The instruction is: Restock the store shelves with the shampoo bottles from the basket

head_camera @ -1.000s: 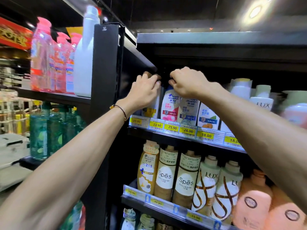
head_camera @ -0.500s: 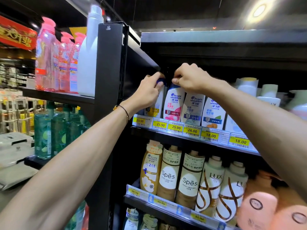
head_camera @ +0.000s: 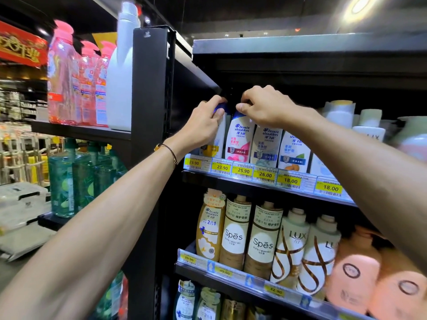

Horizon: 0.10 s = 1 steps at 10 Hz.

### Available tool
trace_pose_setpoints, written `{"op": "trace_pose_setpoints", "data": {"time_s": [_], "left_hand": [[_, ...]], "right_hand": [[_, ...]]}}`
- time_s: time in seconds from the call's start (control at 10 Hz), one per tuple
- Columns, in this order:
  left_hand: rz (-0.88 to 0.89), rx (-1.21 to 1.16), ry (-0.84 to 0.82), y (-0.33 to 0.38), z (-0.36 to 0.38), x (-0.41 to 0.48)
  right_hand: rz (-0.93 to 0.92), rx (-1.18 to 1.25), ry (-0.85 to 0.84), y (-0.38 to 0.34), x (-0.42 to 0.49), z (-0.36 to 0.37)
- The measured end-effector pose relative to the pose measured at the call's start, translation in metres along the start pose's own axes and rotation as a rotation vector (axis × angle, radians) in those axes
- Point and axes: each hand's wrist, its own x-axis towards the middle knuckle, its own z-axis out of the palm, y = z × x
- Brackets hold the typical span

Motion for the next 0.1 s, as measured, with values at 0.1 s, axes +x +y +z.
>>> {"op": "trace_pose_setpoints", "data": {"time_s": [0.1], "left_hand": [[-0.001, -0.027, 0.037, 0.0012, 0.0015, -0.0027]], "right_hand": [[-0.018, -0.095, 0.117, -0.0019, -0.0058, 0.0016]]}}
